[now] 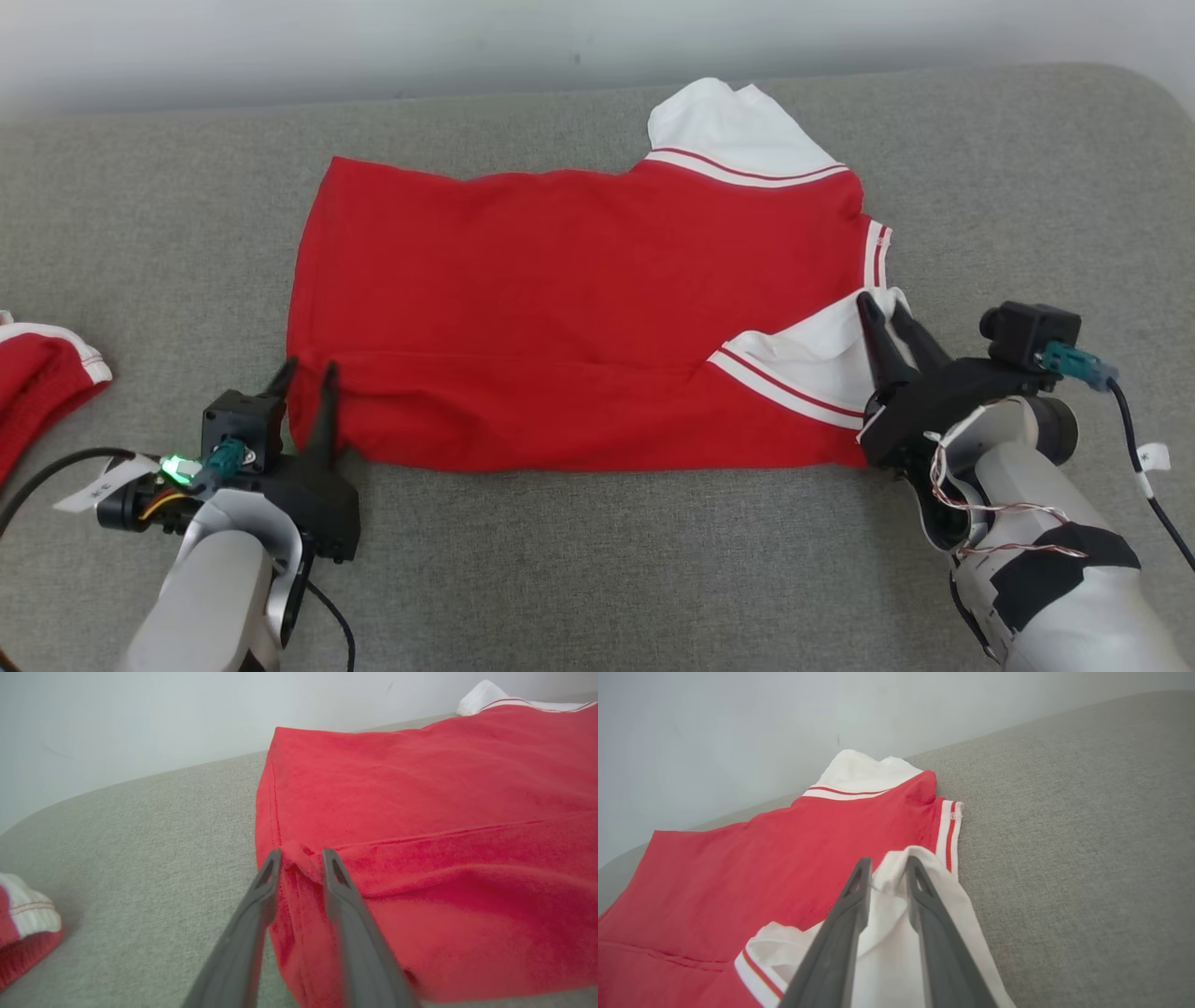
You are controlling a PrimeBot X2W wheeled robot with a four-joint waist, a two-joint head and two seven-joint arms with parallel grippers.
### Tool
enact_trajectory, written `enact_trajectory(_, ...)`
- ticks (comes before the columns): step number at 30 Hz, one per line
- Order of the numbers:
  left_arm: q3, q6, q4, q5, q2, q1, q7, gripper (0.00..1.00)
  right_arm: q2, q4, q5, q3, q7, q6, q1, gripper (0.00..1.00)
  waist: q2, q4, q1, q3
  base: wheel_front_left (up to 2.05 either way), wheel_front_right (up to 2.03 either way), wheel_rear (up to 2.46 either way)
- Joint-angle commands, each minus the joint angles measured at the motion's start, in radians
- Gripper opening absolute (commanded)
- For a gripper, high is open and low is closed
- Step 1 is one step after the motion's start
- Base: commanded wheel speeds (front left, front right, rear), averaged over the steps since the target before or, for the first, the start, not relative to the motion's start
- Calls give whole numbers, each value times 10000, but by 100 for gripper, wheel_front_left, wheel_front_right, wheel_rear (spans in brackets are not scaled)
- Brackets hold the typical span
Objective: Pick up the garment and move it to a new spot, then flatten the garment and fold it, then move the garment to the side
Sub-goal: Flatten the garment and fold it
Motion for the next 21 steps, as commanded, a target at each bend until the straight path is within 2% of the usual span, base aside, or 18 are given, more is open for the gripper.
enact_trajectory(1, 52, 64, 106, 63, -68, -18, -146, 100, -93, 170, 184, 138, -363, 26, -7, 100, -1, -14, -3, -95, 0, 0, 0)
enact_trajectory(7, 334, 296, -495, 50, -190, 892, -252, 100, -684, -7, 216, 976, -1218, 26, 824, 100, -1, -45, -3, -542, 0, 0, 0)
enact_trajectory(11, 618, 359, -1163, -81, -216, 1810, -249, 100, -1049, -447, 230, 1119, -1414, 26, 1618, 100, -1, -87, -3, -633, 0, 0, 0)
enact_trajectory(16, 821, 340, -1286, -121, -248, 2201, -247, 100, -1066, -703, 265, 1247, -1460, 26, 2314, 100, -1, -185, -3, -443, 0, 0, 0)
enact_trajectory(21, 910, 231, -849, -74, -297, 1927, -249, 100, -898, -319, -56, 1365, -1458, 26, 2157, 100, -1, -258, -3, -259, 0, 0, 0)
